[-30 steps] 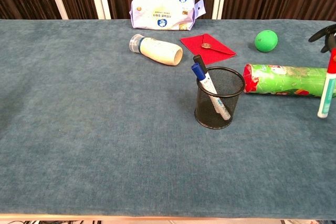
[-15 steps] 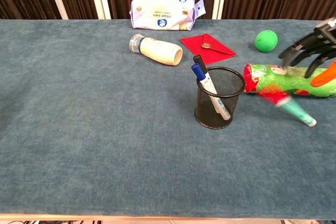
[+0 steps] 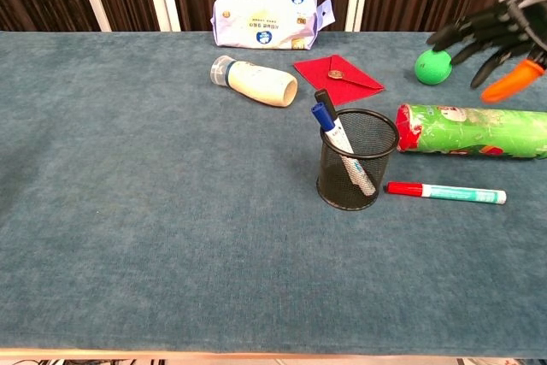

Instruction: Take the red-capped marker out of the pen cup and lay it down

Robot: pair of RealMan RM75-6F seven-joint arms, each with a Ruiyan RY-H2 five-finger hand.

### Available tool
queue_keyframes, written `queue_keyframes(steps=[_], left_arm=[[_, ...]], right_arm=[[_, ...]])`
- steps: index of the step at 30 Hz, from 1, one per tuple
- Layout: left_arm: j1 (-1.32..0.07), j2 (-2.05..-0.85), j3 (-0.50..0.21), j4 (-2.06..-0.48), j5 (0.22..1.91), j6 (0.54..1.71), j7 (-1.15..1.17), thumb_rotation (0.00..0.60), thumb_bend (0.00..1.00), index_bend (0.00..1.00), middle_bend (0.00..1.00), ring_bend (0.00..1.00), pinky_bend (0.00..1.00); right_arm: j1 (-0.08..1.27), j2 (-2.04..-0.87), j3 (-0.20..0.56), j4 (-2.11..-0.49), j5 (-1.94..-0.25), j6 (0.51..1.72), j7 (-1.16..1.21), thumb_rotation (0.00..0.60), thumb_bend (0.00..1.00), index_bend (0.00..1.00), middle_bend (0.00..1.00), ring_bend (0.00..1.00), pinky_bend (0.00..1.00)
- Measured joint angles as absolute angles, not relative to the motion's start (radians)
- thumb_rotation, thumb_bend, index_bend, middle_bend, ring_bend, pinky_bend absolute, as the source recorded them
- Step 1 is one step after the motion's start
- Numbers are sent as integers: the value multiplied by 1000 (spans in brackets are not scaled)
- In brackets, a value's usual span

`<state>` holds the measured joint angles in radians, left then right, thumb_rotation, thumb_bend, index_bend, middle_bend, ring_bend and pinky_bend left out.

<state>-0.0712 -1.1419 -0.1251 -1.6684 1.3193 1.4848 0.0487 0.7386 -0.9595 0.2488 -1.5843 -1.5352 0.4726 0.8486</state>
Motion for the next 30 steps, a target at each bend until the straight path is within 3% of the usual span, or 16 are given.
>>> queue_keyframes(steps=[3,9,16,23,30], left_arm=[[-72,-1142,-124,-1669,1318,1482,50,600,525,121,0,54,62],[-73,-1144,-120,-1671,1321,1479,62,600,525,121,0,54,53],[-75,-1145,-118,-1673,1327,1480,69,600,525,121,1,54,44],[-73,-1142,-118,-1672,1334,1484,59,600,525,122,1,53,43],[-71,-1142,-115,-1670,1345,1493,58,600,526,124,3,53,42]], right_arm=[[698,-970,254,-1580,-1495,577,688,600,118,92,0,100,230],[560,-976,247,-1637,-1422,901,324,600,119,93,0,95,230],[358,-1012,175,-1688,-1440,1243,73,600,118,92,0,94,230],[212,-1152,94,-1610,-1485,1454,-96,600,118,92,0,94,230],[146,-1239,42,-1527,-1514,1518,-126,600,118,92,0,94,230]])
